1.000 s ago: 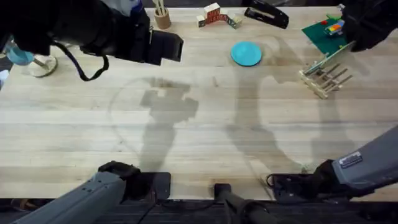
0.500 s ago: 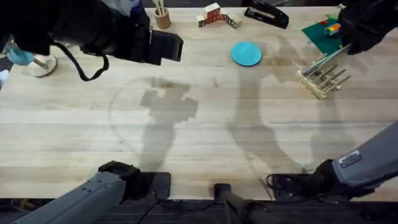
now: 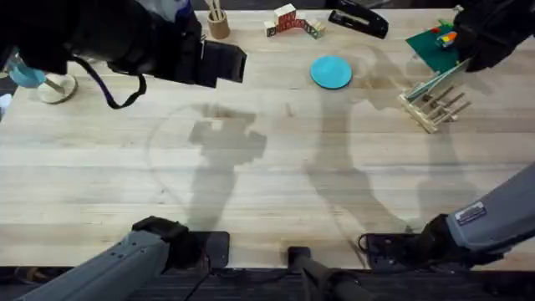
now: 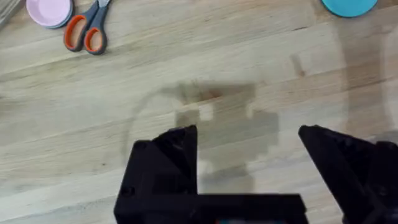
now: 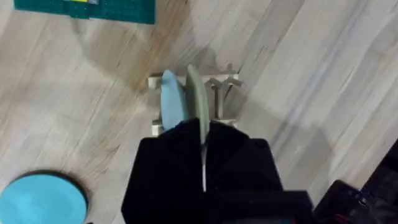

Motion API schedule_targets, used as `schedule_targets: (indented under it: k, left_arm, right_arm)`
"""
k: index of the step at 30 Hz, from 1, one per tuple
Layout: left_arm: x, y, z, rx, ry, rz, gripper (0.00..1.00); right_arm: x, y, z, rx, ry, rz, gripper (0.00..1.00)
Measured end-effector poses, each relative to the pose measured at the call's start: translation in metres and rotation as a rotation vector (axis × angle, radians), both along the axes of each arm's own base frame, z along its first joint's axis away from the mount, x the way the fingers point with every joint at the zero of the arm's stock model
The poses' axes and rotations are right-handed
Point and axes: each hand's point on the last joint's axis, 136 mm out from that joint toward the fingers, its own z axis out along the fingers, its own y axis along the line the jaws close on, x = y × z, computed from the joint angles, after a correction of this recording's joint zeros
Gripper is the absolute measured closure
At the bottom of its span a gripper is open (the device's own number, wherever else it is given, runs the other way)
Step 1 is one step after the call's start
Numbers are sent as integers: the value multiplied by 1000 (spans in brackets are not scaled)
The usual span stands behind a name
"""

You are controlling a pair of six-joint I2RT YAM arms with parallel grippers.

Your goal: Pick up the plates from the table one by one and place each into a slot on the dish rack.

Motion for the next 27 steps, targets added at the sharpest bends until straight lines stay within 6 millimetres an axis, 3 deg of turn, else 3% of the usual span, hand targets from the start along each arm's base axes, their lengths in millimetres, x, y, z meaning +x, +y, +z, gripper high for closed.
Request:
schedule_targets:
  k: [20,27]
  left_arm:
    - [0,0,0,0,0,0,6]
    - [0,0,0,0,0,0,6]
  right_arm:
    - [-2,3,-7,21,15,7,972]
    - [-3,3,-7,22,17,8,811]
